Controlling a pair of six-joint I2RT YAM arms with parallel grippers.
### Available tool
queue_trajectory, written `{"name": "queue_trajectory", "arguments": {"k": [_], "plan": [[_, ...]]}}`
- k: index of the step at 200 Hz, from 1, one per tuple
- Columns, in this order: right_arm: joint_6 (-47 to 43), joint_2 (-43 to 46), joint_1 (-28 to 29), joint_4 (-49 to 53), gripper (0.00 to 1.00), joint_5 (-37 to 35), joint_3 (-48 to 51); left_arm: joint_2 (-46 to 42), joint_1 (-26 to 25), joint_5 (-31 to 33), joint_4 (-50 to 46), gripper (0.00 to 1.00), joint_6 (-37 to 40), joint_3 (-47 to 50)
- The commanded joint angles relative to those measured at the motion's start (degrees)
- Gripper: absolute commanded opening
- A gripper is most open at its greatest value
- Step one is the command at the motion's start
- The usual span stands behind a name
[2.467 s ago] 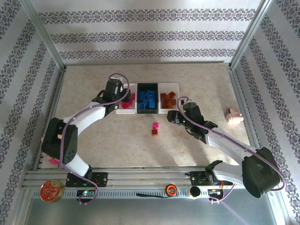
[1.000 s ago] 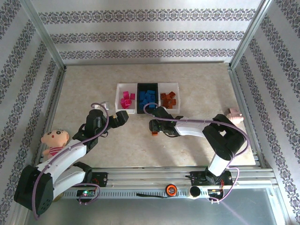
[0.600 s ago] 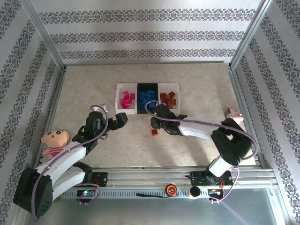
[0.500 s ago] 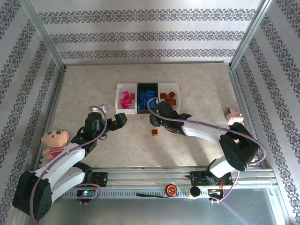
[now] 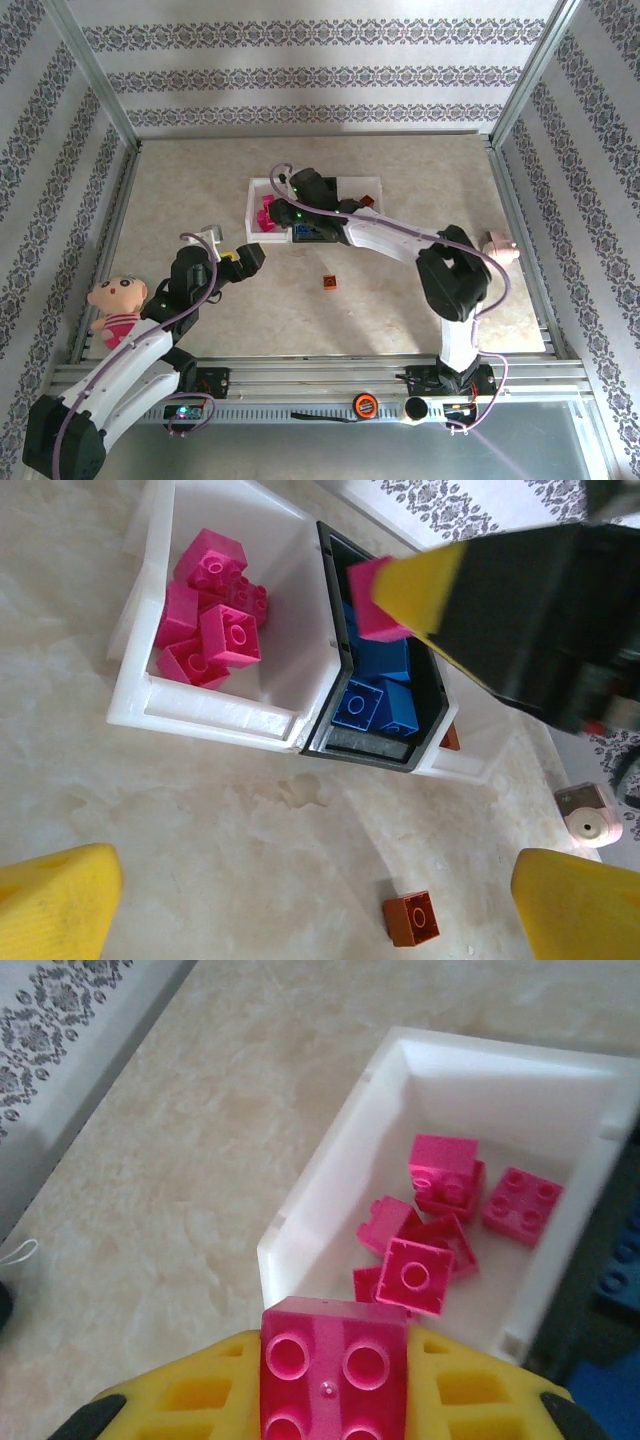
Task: Sort the legos into containers by color
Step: Place the lego in the container, then pick up the lego from the center of the table.
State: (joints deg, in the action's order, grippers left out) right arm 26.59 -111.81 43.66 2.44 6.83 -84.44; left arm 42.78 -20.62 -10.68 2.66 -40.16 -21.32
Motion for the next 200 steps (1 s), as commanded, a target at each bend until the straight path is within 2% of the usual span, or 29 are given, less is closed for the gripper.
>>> {"name": "queue_trajectory", "arguments": {"k": [1, 39, 72, 85, 101, 127, 160, 200], "plan": [[-0.15, -4.85, 0.59, 1.38, 0.27, 1.94, -6.98, -1.31, -0.51, 1.13, -3.60, 1.00, 1.01, -0.59], [2.18, -12.43, 0.57, 1.74, 0.27, 3.41, -14.60, -2.45, -0.56, 1.08, -4.88, 1.00, 1.15, -0.57], [3.96, -17.36, 0.69, 2.24, 0.33, 5.99, -20.21, -3.13, -0.51, 1.41, -5.94, 1.00, 1.53, -0.82], [4.39, -17.78, 0.63, 2.39, 0.37, 5.79, -20.84, -3.51, -0.54, 1.54, -6.28, 1.00, 1.79, -0.98], [5.02, -17.42, 0.39, 2.07, 0.49, 5.42, -20.71, -3.80, -0.51, 1.54, -6.60, 1.00, 1.98, -1.17], [5.40, -14.56, 0.14, 0.77, 0.60, 4.59, -18.39, -3.73, -0.50, 1.02, -6.52, 1.00, 2.03, -1.52], [4.80, -7.35, 0.01, -1.53, 0.64, 2.92, -11.67, -3.54, -0.48, 0.64, -6.50, 1.00, 2.10, -2.18], [3.69, 4.44, 0.47, -3.53, 0.70, 0.22, 2.58, -2.06, -0.55, 0.08, -6.22, 1.00, 2.65, -2.93]]}}
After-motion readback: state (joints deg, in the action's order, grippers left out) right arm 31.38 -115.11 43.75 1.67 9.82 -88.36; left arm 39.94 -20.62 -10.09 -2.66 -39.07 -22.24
